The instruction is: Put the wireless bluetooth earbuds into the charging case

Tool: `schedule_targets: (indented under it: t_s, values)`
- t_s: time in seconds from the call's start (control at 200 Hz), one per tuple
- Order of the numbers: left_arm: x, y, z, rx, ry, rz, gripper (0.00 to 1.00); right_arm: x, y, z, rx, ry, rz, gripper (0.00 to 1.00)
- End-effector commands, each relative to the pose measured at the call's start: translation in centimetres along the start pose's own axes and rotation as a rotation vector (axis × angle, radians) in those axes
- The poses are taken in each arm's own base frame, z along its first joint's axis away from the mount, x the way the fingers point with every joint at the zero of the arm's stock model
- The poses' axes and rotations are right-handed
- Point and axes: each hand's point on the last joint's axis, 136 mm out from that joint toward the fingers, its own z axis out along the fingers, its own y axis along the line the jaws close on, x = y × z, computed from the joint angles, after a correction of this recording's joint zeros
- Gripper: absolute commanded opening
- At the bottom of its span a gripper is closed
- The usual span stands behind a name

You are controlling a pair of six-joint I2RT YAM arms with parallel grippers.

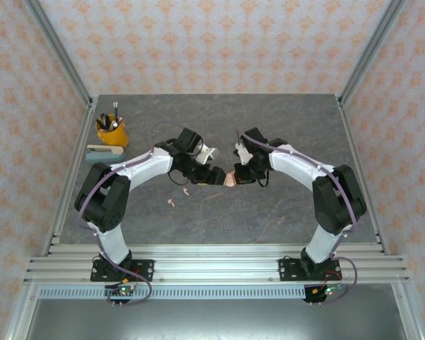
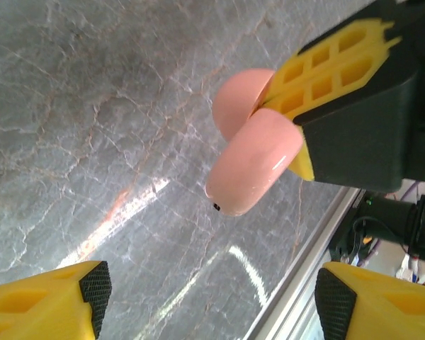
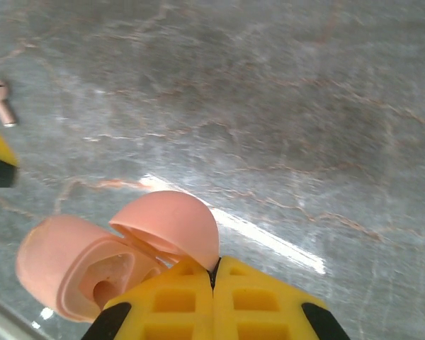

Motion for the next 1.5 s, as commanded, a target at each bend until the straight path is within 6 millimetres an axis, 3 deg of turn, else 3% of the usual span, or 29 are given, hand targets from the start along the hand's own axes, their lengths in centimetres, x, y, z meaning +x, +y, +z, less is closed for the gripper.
schedule_targets:
  t_s: [0.0, 0.44, 0.716, 1.161, 1.496]
  values:
    - [0.4, -1.5, -0.8, 0.037, 0.053, 0.053, 0.77, -1.2, 2.0, -1.6, -0.081, -0.042, -0.074, 0.00]
    - [1.1, -2.3, -1.0, 0.074, 0.177, 0.107, 0.71, -1.5, 3.2, -2.0, -0.142, -0.060, -0.101, 0.00]
    - [0.5, -3.3, -1.3, 0.110, 0.184, 0.135, 0.65, -1.3, 3.7, -2.4, -0.170, -0.061, -0.115, 0.00]
    - [0.5, -3.1, -0.2, 0.150, 0.247, 0.127, 0.48, -1.0, 3.9, -2.5, -0.183, -0.058, -0.125, 0.00]
    - [-0.1, -3.2, -0.1, 0.157, 0.245, 0.129, 0.47, -0.7, 4.0, -2.5, -0.191, -0.048, -0.133, 0.00]
